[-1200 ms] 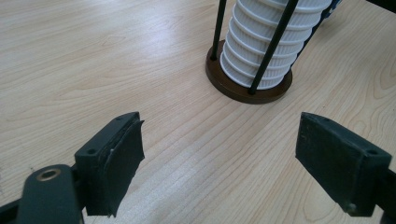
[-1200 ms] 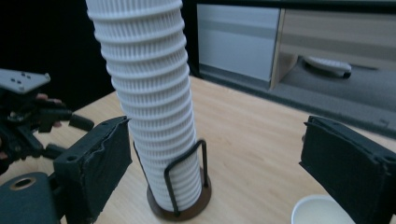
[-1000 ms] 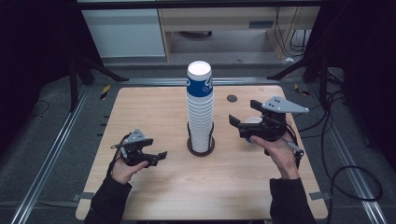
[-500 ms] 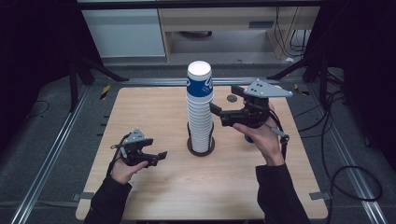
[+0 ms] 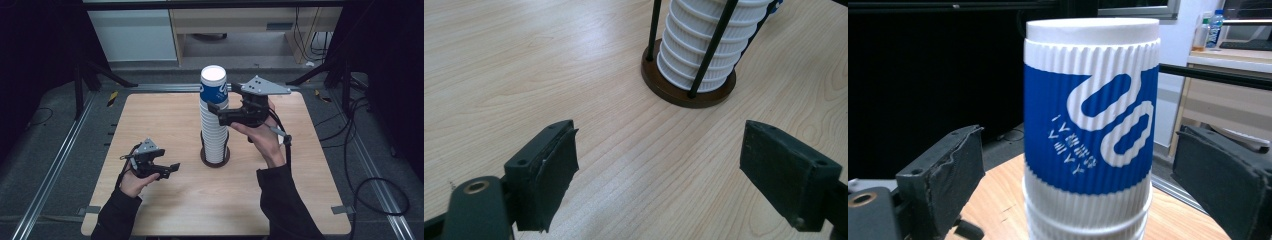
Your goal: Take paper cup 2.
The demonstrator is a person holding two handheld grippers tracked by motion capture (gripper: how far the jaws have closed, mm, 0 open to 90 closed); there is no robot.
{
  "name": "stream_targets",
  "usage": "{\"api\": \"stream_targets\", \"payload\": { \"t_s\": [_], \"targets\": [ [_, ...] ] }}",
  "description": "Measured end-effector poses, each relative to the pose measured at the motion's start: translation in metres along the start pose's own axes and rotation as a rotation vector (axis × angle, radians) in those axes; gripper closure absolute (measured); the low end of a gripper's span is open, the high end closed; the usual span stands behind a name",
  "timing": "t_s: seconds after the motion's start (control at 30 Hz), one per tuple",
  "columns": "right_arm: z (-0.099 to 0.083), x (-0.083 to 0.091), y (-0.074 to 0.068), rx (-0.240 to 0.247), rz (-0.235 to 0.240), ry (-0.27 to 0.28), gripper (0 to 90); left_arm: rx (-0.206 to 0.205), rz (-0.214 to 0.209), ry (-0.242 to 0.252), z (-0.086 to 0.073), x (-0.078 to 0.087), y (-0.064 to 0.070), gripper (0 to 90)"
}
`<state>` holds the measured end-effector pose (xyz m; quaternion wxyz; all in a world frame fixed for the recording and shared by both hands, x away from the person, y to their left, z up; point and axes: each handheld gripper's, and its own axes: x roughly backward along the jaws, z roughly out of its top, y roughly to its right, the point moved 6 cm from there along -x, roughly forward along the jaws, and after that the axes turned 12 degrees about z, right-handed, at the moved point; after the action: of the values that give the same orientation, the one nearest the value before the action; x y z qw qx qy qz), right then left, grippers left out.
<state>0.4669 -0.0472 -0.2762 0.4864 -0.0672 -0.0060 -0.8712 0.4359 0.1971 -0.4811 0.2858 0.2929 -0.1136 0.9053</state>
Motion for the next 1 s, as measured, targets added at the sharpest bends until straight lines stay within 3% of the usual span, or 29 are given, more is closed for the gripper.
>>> {"api": "stream_targets", "payload": {
  "t_s": [0.5,1.0],
  "targets": [
    [-0.012,-0.027,0.011,-0.023,-0.01,-0.015,7.1,0.001,-0.004,-0.007,-0.002,-0.002,0.0,14.4],
    [-0.015,-0.038,0.013,0.0,-0.025,-0.021,16.9,-0.001,-0.007,-0.012,-0.003,-0.004,0.001,14.3]
  ]
}}
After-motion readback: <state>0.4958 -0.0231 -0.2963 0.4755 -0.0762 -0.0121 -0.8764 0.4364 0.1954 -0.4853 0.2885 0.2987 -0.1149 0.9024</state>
